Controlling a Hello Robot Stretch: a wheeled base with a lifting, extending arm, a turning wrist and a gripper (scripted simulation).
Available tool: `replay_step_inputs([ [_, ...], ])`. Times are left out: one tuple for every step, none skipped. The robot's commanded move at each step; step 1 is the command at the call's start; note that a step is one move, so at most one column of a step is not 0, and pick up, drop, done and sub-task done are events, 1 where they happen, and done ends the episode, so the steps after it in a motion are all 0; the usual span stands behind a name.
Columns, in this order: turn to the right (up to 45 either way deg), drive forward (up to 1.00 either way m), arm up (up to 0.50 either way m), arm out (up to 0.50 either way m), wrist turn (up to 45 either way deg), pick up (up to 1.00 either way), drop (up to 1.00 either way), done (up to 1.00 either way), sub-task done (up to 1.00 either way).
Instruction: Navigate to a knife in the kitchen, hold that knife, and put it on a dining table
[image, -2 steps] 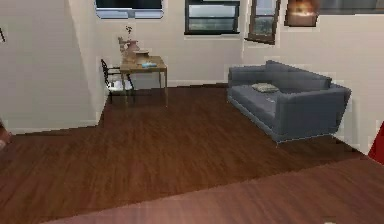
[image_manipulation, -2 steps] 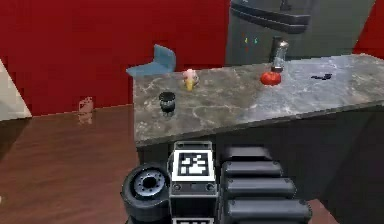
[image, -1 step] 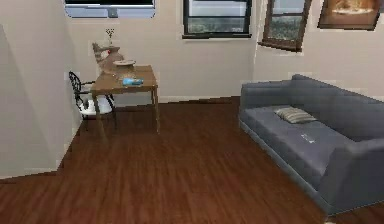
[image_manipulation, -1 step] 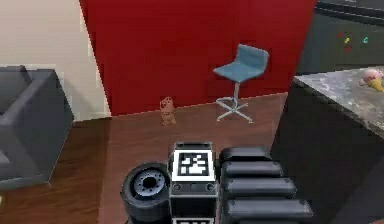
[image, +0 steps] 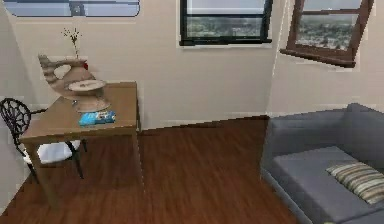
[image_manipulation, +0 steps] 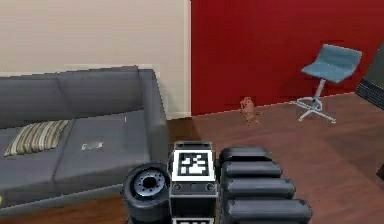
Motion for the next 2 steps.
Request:
replay_step_inputs([
  [0.0, 1.00, 0.00, 0.00, 0.0, 0.00, 0.00, 0.00, 0.00],
  [0.0, 0.90, 0.00, 0.00, 0.0, 0.00, 0.00, 0.00, 0.00],
])
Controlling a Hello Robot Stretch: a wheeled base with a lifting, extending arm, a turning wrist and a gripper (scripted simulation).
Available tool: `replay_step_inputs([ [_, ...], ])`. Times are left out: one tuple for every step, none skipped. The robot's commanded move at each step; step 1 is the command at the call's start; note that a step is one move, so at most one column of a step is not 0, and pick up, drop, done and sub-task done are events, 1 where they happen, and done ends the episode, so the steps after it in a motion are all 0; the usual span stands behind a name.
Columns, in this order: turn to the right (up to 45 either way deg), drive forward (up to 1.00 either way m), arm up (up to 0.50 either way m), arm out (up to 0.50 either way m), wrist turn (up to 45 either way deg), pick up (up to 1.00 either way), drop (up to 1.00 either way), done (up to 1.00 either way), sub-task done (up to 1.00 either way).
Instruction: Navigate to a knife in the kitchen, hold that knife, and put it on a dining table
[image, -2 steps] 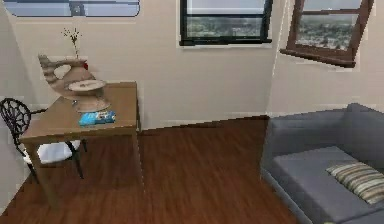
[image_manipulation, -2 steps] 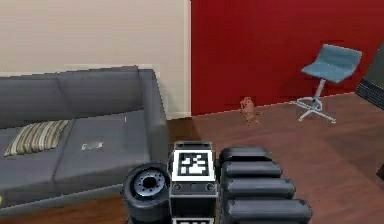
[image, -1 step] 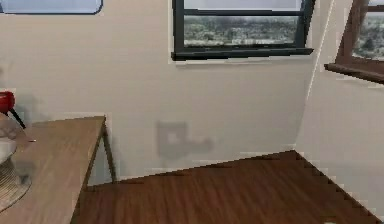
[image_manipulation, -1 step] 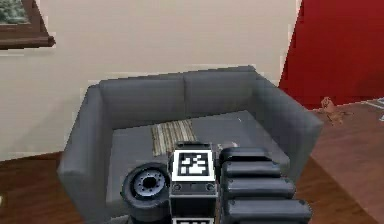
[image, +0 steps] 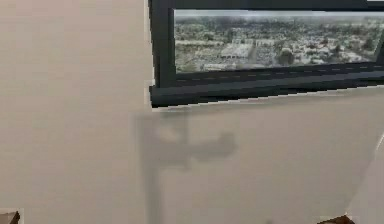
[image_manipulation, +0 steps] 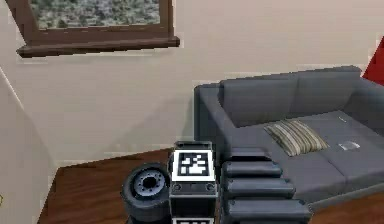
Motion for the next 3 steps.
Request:
replay_step_inputs([
  [45.0, 0.00, 0.00, 0.00, 0.0, 0.00, 0.00, 0.00, 0.00],
  [24.0, 0.00, 0.00, 0.00, 0.0, 0.00, 0.00, 0.00, 0.00],
  [-45.0, 0.00, 0.00, 0.00, 0.0, 0.00, 0.00, 0.00, 0.00],
])
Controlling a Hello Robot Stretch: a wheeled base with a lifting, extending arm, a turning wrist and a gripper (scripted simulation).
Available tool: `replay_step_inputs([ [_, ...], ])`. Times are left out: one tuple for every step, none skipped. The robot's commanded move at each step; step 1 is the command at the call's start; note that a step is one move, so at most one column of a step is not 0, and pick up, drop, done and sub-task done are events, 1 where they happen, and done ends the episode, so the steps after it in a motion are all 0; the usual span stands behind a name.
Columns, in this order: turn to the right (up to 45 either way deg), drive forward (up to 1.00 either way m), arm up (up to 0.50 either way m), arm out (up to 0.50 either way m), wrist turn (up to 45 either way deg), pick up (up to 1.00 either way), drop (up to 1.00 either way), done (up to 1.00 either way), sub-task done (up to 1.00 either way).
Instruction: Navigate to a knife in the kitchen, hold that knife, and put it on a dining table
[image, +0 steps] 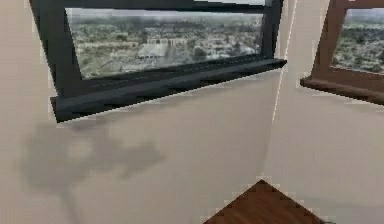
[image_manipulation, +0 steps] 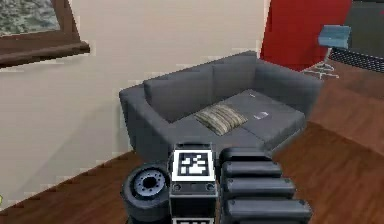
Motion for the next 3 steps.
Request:
replay_step_inputs([
  [-24.0, 0.00, 0.00, 0.00, 0.0, 0.00, 0.00, 0.00, 0.00],
  [45.0, 0.00, 0.00, 0.00, 0.0, 0.00, 0.00, 0.00, 0.00],
  [30.0, 0.00, 0.00, 0.00, 0.0, 0.00, 0.00, 0.00, 0.00],
])
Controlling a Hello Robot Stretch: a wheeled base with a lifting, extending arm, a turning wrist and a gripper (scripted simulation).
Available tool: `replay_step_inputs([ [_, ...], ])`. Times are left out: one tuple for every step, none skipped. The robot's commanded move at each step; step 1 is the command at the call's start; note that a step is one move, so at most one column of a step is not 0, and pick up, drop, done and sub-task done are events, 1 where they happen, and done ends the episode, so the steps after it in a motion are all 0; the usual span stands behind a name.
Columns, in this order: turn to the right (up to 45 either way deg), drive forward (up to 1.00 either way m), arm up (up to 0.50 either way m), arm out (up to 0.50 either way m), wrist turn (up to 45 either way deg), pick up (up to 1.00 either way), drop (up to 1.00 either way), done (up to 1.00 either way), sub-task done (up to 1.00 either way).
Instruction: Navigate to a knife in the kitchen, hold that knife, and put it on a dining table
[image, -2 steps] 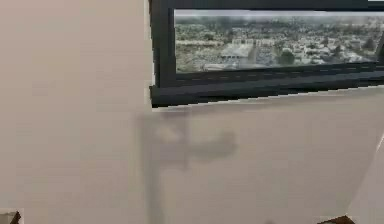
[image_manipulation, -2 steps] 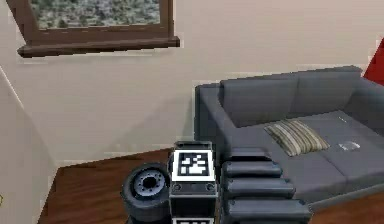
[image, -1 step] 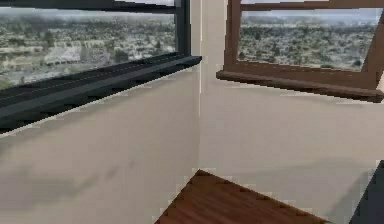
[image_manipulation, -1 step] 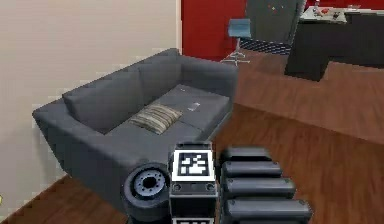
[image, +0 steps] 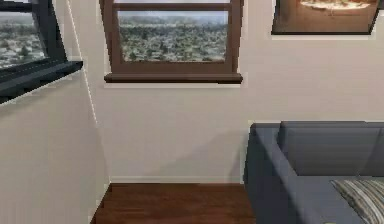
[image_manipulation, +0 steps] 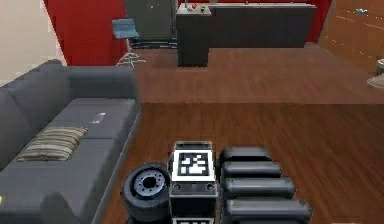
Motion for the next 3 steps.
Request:
replay_step_inputs([
  [-45.0, 0.00, 0.00, 0.00, 0.0, 0.00, 0.00, 0.00, 0.00],
  [-33.0, 0.00, 0.00, 0.00, 0.0, 0.00, 0.00, 0.00, 0.00],
  [45.0, 0.00, 0.00, 0.00, 0.0, 0.00, 0.00, 0.00, 0.00],
])
